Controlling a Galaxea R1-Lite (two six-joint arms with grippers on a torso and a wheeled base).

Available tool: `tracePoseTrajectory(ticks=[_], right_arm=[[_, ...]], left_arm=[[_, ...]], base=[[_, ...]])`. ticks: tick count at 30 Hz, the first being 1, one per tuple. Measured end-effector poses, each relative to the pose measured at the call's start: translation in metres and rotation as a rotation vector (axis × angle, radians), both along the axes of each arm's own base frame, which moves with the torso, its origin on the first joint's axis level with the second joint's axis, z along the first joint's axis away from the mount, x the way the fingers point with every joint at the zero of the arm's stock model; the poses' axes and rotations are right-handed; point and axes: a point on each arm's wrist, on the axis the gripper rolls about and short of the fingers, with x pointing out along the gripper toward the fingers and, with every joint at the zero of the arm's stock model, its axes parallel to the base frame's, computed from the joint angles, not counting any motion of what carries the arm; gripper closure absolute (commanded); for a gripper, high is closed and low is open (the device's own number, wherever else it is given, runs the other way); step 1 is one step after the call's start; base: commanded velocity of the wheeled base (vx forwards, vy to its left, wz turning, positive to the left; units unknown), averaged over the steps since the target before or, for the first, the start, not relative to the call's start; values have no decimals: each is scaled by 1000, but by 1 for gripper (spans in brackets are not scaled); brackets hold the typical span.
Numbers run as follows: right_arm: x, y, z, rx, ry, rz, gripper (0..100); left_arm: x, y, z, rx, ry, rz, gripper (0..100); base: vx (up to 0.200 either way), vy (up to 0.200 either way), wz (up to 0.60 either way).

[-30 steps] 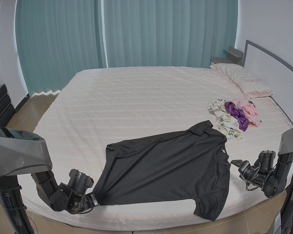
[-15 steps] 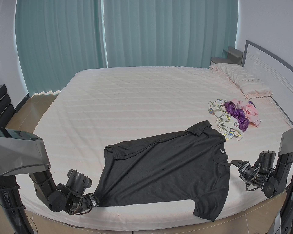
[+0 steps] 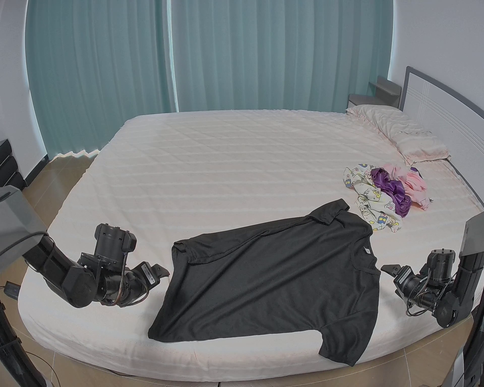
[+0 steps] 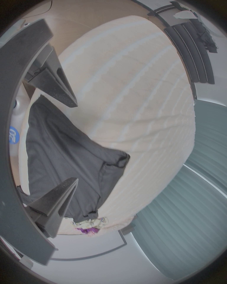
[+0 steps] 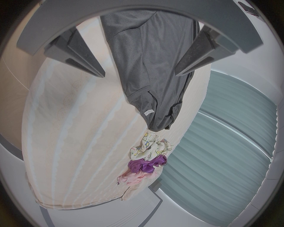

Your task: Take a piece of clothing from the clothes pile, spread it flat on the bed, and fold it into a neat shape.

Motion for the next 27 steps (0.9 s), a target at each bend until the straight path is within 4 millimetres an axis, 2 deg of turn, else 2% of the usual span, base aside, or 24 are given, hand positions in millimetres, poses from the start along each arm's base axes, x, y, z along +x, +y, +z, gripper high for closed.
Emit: tracePoseTrajectory(ticks=[3, 8, 20, 27], right_arm=[[0, 1, 0, 0, 0, 3, 0], [0, 3, 0, 0, 0, 11, 0], [0, 4, 0, 0, -6, 17, 0], [-1, 4, -1, 0, -2, 15, 0]], left_arm=[[6, -4, 8, -40, -28, 18, 0], [14, -8, 9, -122, -29, 76, 0], [13, -20, 4, -134, -11, 53, 0], [10, -23, 3, -137, -3, 51, 0]], base=[[0, 0, 0], [0, 0, 0], [0, -200, 0], [0, 0, 0]])
